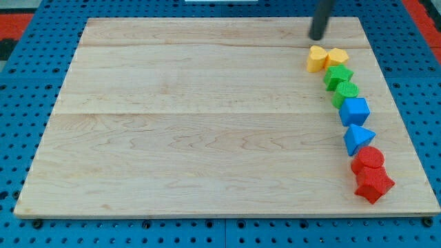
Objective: Move the yellow heart above the yellow hexagon
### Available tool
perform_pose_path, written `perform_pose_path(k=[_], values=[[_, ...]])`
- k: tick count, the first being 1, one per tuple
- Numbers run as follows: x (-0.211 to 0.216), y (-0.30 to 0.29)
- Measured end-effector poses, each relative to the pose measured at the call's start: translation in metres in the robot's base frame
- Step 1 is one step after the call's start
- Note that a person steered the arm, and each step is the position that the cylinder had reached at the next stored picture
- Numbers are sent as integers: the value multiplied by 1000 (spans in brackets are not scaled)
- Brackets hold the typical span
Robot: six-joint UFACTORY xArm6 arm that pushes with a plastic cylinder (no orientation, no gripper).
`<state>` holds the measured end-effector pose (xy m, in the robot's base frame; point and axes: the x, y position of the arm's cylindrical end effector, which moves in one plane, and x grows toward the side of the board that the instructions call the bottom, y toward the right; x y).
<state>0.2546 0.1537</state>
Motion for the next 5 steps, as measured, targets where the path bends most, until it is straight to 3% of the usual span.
perform_pose_path(k=[1, 2, 3, 5], values=[[59, -42], [98, -32], [107, -14], [60, 7]])
